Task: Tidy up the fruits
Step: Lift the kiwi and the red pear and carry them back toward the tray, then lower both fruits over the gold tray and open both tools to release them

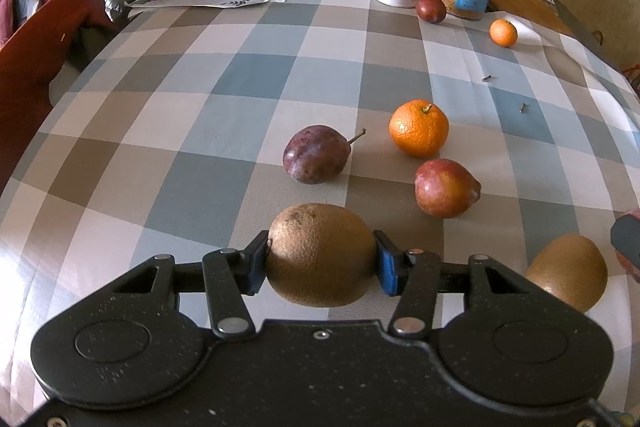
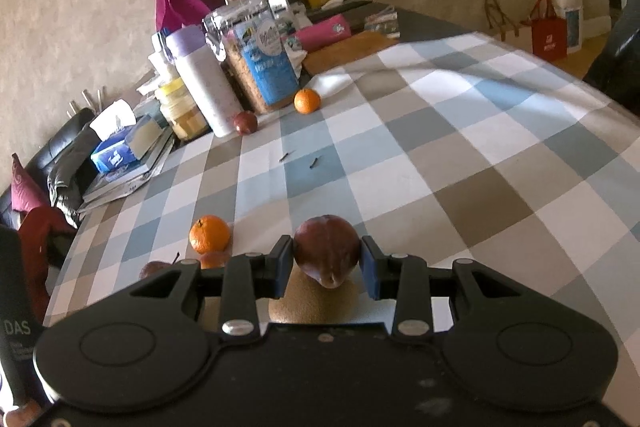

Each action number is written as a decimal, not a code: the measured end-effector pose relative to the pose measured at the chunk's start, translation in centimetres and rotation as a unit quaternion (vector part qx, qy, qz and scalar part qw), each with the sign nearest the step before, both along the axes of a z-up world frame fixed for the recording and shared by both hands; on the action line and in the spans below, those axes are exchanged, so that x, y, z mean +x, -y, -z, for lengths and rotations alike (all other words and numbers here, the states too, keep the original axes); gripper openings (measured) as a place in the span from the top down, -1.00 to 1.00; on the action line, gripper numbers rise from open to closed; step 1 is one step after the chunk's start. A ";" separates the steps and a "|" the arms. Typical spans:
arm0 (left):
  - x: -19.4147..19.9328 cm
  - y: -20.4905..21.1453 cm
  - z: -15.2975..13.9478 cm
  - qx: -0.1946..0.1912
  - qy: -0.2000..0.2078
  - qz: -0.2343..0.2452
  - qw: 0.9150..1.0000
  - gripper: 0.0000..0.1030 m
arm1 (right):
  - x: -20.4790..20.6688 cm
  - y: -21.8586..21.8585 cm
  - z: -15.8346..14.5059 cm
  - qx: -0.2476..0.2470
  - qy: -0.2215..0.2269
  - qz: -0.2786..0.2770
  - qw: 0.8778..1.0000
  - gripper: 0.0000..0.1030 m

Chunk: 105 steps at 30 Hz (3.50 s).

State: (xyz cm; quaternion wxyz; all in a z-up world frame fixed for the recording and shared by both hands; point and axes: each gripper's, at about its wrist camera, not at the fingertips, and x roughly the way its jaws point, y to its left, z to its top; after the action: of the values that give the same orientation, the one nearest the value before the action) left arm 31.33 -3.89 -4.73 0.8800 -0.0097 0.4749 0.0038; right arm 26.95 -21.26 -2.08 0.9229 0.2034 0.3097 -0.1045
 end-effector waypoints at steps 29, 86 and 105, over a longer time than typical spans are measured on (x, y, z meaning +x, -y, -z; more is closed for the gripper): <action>-2.5 1.0 -3.3 0.004 0.107 0.020 0.994 -0.12 | 0.3 0.4 0.1 -0.011 -0.004 0.025 1.000 0.27; -14.7 -1.3 -3.4 -0.063 -0.013 0.128 0.990 -0.12 | -9.9 -1.8 -3.9 -0.026 0.014 -0.077 0.997 0.27; -15.3 -1.2 -2.4 -0.067 -0.027 0.121 0.990 -0.12 | -17.7 -4.0 -0.9 -0.082 -0.019 -0.113 0.990 0.27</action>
State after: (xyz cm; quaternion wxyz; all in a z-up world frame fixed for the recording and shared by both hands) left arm 16.07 -2.71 -2.28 0.8581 -0.0106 0.4955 -0.1341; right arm 9.23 -17.29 -1.15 0.9365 0.0888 0.3381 -0.0284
